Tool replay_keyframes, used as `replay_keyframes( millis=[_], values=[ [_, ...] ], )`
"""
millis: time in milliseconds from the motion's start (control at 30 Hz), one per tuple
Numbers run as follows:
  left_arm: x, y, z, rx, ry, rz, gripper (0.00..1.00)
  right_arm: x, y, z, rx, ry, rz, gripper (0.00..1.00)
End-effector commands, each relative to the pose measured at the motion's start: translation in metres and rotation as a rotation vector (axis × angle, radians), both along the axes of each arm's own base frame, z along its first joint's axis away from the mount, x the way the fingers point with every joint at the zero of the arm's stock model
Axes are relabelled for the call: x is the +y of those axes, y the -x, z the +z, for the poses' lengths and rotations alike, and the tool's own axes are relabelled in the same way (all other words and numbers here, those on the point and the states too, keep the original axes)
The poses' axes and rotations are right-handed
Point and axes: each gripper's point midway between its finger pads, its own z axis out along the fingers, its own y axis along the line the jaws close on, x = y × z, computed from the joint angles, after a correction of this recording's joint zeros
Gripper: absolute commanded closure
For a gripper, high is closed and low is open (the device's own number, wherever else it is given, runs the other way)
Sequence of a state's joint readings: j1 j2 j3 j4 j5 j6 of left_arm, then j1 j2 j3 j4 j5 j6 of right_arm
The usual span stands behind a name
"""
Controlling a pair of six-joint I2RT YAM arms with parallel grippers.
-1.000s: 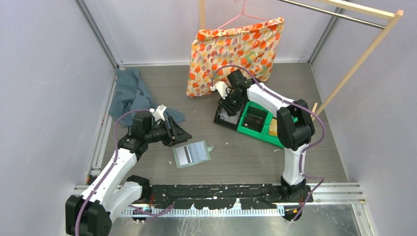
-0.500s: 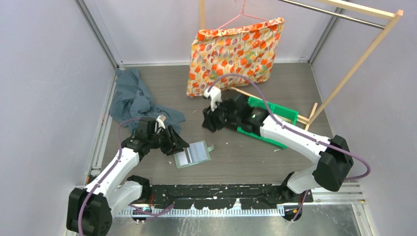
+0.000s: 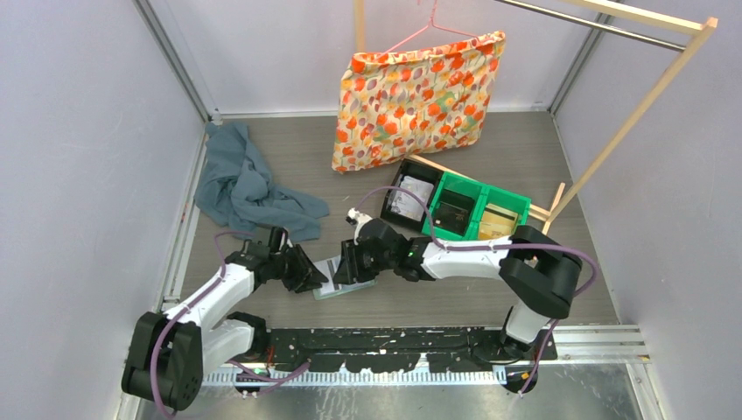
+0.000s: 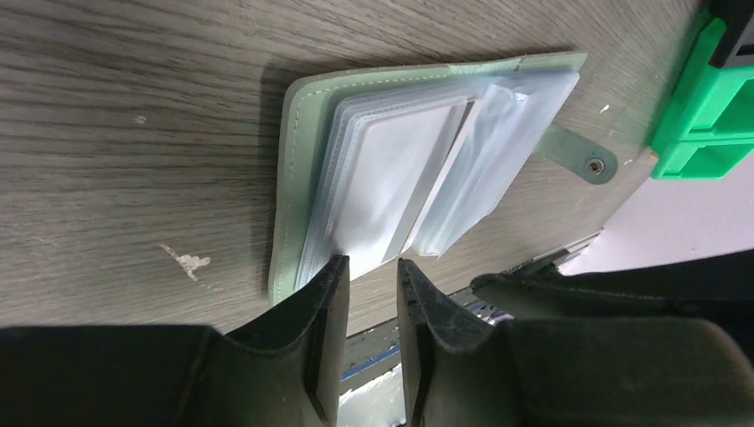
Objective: Take the credit cards out of the card holder
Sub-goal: Remove the credit card from the card holder.
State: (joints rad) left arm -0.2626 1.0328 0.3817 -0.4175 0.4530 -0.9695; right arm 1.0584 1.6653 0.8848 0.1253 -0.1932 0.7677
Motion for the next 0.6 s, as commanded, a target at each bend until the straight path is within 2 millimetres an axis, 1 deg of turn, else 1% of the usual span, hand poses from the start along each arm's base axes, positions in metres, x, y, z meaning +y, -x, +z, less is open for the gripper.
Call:
replay_keyframes(
  millis=[0, 133, 267, 433, 567],
  values=[
    [0.004, -0.013, -0.002, -0.043, 0.001, 0.051, 0.72, 0.028, -0.026, 0.023, -0.011, -0.104, -0.097, 0.65],
    [0.009, -0.012, -0.008, -0.038, -0.012, 0.081, 0.74, 0.033, -0.031, 0.010, 0.008, -0.089, -0.120, 0.68],
    [0.012, -0.010, -0.013, -0.023, -0.025, 0.094, 0.75, 0.029, -0.036, -0.007, 0.012, -0.028, -0.146, 0.69],
    [0.017, -0.008, -0.015, -0.011, -0.045, 0.105, 0.76, 0.020, -0.041, -0.023, 0.015, 0.048, -0.188, 0.64],
    [0.016, -0.010, -0.009, -0.032, -0.029, 0.101, 0.76, 0.013, -0.043, -0.031, 0.012, 0.095, -0.210, 0.62]
  ],
)
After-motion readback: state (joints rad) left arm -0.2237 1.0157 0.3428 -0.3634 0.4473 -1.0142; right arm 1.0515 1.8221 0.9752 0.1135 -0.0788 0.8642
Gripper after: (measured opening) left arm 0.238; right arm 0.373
